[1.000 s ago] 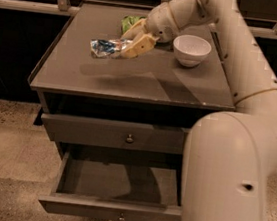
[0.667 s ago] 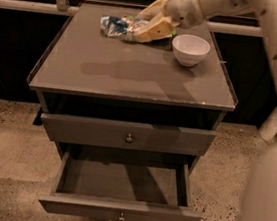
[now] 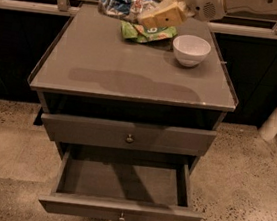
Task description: Place redbull can into middle drawer
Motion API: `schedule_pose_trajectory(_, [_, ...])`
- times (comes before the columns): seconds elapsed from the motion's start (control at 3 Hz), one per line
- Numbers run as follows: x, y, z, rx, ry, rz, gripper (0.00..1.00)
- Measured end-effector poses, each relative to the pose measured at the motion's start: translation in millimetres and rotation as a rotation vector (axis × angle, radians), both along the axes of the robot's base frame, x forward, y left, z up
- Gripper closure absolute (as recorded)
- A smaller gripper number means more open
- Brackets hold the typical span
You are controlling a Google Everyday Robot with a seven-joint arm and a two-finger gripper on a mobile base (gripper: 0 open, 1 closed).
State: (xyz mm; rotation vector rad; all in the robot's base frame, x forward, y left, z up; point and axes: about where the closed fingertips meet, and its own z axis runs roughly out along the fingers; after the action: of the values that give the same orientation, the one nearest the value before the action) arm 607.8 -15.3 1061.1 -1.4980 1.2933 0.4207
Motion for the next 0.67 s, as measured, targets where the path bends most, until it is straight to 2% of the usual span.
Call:
schedule_pose_trajectory(0.33, [0,0,-1,0.000,0.001,0.000,1.00])
schedule_pose_trajectory(0.67, [-10,-1,-12,0.024,0.003,-0.032,1.00])
